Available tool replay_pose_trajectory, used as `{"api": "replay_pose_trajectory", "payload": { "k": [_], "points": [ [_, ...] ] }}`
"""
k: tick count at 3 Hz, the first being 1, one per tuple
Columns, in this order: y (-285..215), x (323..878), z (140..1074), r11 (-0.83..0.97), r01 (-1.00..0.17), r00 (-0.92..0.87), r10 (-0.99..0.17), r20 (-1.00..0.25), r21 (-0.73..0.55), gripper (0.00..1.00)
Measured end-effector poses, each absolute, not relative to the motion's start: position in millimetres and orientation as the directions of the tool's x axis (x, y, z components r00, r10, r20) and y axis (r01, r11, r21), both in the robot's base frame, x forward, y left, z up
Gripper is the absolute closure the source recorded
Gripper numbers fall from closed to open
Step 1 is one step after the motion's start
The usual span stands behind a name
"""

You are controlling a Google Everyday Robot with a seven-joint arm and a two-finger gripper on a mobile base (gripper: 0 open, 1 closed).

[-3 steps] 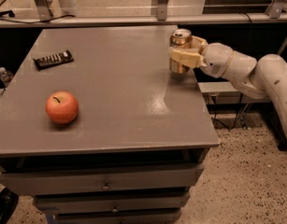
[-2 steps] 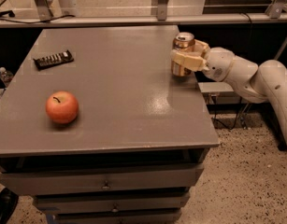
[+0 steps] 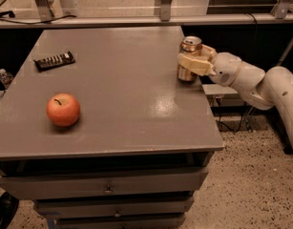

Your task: Place orange can upright

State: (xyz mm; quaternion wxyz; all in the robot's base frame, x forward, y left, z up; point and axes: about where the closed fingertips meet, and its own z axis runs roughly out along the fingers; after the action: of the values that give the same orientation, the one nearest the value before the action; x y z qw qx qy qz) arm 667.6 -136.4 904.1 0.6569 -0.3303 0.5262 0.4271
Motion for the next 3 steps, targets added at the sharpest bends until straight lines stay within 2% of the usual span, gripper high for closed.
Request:
{"api": "replay_pose_trajectory", "payload": {
  "k": [2, 3],
  "points": [
    [-139.4, 667.0, 900.0, 0.413, -0.911, 0.074, 0.220, -0.973, 0.025, 0.12],
    [-139.1, 665.7, 899.2, 0.409, -0.912, 0.076, 0.213, -0.974, 0.018, 0.00]
  ]
}}
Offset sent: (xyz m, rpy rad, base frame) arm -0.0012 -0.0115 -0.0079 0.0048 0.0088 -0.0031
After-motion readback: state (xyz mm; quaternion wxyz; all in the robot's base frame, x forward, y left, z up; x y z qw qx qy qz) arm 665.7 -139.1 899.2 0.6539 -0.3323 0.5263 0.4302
